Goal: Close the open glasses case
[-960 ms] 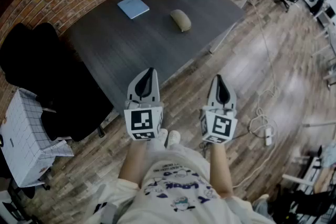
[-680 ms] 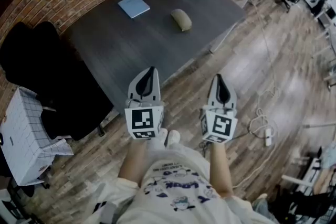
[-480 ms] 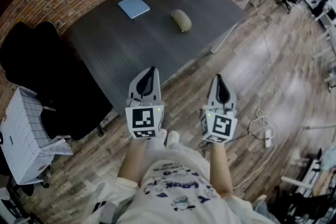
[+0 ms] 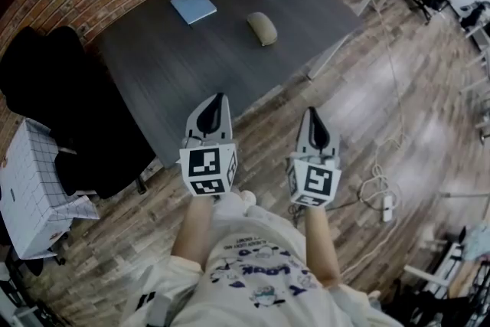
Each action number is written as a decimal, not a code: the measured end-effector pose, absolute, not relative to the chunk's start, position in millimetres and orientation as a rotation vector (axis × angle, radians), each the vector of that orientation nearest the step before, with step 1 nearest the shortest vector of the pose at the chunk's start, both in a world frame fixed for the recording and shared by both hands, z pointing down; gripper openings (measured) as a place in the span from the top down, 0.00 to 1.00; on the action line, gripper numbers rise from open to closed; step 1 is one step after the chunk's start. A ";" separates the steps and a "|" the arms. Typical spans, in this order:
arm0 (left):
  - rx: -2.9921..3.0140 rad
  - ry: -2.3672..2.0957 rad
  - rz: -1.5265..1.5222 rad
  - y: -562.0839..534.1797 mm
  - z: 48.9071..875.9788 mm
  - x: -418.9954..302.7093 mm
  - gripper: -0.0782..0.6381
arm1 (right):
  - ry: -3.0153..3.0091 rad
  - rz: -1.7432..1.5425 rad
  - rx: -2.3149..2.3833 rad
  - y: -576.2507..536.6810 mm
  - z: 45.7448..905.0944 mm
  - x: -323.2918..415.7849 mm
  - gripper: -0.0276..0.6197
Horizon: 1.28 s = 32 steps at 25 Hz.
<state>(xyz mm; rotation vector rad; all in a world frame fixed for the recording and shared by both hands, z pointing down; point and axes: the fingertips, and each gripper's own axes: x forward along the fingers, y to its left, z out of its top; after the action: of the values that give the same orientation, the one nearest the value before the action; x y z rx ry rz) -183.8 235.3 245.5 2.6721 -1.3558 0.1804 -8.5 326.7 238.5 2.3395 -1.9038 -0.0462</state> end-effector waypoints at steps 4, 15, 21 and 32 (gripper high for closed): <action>2.630 -1.362 0.200 229.2 252.4 -179.6 0.89 | -1.915 0.001 2.320 319.1 249.6 -5.7 0.95; 2.546 -1.330 0.206 172.5 276.0 -154.0 0.89 | -1.928 0.059 2.288 269.9 266.8 18.4 0.95; 2.504 -1.284 0.172 122.7 288.5 -117.4 0.89 | -1.946 0.081 2.259 217.7 276.9 42.7 0.95; 2.382 -1.250 0.236 27.7 316.3 -69.1 0.89 | -1.995 0.158 2.130 103.6 287.3 76.3 0.95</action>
<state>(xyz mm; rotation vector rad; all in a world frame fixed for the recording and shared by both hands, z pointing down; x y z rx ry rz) -69.1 27.7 316.3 2.3816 -1.2500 0.2363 76.3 103.6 287.3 2.1304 -1.9954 0.1579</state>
